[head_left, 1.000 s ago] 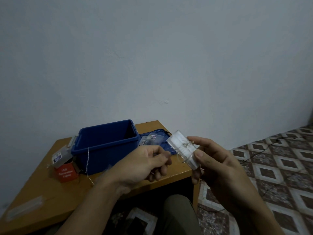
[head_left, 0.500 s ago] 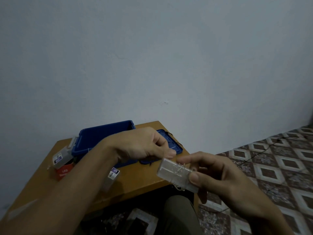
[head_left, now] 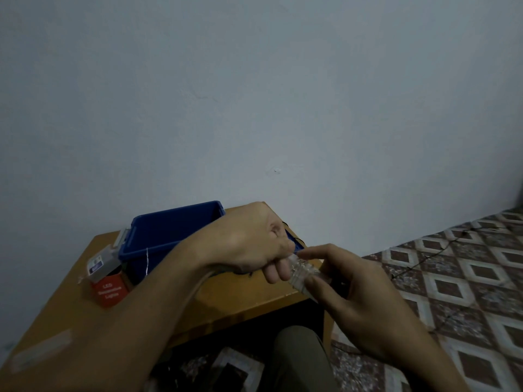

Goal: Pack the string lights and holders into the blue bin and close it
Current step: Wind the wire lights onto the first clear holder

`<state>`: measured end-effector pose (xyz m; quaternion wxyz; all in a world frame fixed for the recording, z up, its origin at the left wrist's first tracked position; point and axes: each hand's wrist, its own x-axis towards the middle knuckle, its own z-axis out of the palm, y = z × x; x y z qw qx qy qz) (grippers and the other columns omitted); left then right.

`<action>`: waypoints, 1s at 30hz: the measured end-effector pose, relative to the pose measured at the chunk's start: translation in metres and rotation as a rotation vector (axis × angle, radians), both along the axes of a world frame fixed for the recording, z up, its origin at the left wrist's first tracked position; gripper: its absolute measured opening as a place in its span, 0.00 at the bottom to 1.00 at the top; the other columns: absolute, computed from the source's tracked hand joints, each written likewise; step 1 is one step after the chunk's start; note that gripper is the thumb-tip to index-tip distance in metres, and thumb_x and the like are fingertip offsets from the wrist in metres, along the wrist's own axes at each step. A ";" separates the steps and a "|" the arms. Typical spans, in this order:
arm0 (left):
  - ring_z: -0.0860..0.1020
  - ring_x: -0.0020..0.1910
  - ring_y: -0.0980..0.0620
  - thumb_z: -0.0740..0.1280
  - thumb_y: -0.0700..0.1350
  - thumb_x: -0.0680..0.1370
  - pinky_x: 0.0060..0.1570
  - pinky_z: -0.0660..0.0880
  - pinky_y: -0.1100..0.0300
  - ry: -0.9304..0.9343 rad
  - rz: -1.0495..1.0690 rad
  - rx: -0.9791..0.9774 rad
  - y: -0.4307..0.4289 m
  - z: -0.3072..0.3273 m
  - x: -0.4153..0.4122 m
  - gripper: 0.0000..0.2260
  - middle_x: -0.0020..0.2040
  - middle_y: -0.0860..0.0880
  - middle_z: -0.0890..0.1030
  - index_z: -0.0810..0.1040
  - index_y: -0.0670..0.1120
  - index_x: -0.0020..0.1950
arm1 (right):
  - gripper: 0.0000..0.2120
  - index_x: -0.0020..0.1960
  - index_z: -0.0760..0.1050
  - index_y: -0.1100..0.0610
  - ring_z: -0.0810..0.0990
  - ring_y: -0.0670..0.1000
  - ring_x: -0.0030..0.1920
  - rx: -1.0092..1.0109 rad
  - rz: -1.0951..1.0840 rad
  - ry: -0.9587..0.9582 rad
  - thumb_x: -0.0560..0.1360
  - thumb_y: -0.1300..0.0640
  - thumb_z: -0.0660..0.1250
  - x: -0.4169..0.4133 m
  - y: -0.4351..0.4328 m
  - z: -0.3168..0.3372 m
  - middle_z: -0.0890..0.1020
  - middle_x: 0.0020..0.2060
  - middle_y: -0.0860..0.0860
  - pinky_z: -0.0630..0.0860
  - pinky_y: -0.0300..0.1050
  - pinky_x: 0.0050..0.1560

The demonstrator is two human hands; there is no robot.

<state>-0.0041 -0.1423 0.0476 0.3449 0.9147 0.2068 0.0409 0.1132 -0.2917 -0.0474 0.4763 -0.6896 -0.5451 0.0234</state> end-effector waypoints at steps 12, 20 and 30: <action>0.83 0.33 0.53 0.64 0.43 0.82 0.30 0.72 0.70 -0.240 0.144 -0.262 -0.009 -0.023 -0.013 0.06 0.39 0.46 0.87 0.77 0.41 0.53 | 0.15 0.63 0.76 0.44 0.77 0.43 0.42 0.185 -0.152 -0.178 0.78 0.56 0.69 -0.004 0.008 -0.006 0.75 0.45 0.34 0.72 0.33 0.40; 0.81 0.31 0.53 0.64 0.44 0.82 0.26 0.70 0.71 -0.325 0.226 -0.419 -0.013 -0.038 -0.013 0.10 0.38 0.44 0.86 0.79 0.38 0.55 | 0.22 0.70 0.72 0.43 0.76 0.41 0.40 0.209 -0.170 -0.192 0.79 0.58 0.68 -0.007 0.015 -0.013 0.74 0.43 0.34 0.69 0.30 0.38; 0.81 0.31 0.52 0.65 0.43 0.82 0.27 0.70 0.70 -0.347 0.235 -0.370 -0.009 -0.048 -0.017 0.06 0.38 0.43 0.86 0.78 0.42 0.52 | 0.20 0.66 0.73 0.38 0.75 0.46 0.36 0.131 -0.057 -0.045 0.79 0.56 0.68 -0.009 0.022 -0.019 0.76 0.37 0.38 0.68 0.32 0.34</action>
